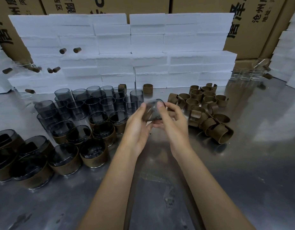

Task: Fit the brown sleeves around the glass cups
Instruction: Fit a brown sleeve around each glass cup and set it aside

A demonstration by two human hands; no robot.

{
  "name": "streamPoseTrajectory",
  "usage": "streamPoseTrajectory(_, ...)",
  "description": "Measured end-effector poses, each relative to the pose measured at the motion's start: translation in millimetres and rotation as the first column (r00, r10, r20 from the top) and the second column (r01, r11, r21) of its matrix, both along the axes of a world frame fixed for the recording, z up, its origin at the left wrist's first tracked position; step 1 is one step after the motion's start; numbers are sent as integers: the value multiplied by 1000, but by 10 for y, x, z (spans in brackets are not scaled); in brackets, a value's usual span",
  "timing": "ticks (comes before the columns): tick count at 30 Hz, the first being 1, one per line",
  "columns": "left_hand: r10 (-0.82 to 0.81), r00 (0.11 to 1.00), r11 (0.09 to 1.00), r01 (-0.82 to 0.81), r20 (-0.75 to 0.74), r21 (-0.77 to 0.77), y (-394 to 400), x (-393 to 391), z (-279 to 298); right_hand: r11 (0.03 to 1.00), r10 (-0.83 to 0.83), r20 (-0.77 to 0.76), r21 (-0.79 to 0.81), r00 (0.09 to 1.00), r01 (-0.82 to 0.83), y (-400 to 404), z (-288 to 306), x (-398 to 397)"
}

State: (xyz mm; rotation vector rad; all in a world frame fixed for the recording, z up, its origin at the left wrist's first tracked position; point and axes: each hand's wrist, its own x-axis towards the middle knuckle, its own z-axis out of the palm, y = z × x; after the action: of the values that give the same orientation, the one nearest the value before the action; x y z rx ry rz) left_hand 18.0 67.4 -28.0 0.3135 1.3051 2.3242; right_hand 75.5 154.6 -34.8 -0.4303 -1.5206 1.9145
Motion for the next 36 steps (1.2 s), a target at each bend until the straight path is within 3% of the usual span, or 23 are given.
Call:
streamPoseTrajectory(4, -40, 993, 996, 30, 112, 89, -1, 1, -9, 950, -111, -4, 294, 994, 107, -59, -52, -16)
streamPoseTrajectory(8, -167, 985, 985, 164, 54, 49, -36, 34, -13, 849, -247, -31, 475, 969, 231, -78, -60, 9)
streamPoseTrajectory(12, -217, 976, 975, 216, 20, 58, -38, 13, -60, 805, -269, -31, 541, 963, 243, -44, -96, 1)
streamPoseTrajectory(15, -142, 989, 990, 141, 43, 23, -36, -39, -85, 857, -257, -47, 450, 965, 251, -43, -117, -38)
streamPoseTrajectory(17, -66, 993, 998, 64, 95, 20, -40, -83, -99, 873, -324, -30, 376, 946, 311, 9, -92, -94)
streamPoseTrajectory(19, -25, 989, 999, 20, 144, 42, -38, -143, -119, 802, -438, 66, 480, 897, 356, 163, -4, -191)
streamPoseTrajectory(21, -28, 984, 998, 16, 176, 66, -42, -205, -130, 588, -574, 239, 786, 783, 191, 418, 144, -327)
streamPoseTrajectory(23, -50, 980, 997, 36, 193, 73, -40, -249, -135, 380, -664, 424, 901, 615, -211, 675, 319, -454)
streamPoseTrajectory(25, -72, 976, 995, 55, 205, 87, -31, -279, -140, 332, -679, 566, 805, 468, -492, 875, 422, -563)
streamPoseTrajectory(27, -93, 971, 992, 72, 220, 102, -24, -301, -150, 340, -642, 644, 726, 417, -597, 1005, 426, -633)
streamPoseTrajectory(30, -105, 967, 991, 83, 230, 102, -16, -320, -168, 318, -610, 646, 730, 458, -605, 1070, 419, -638)
streamPoseTrajectory(36, -60, 983, 996, 46, 171, 81, -6, -305, -171, 109, -599, 307, 946, 740, -304, 823, 603, -425)
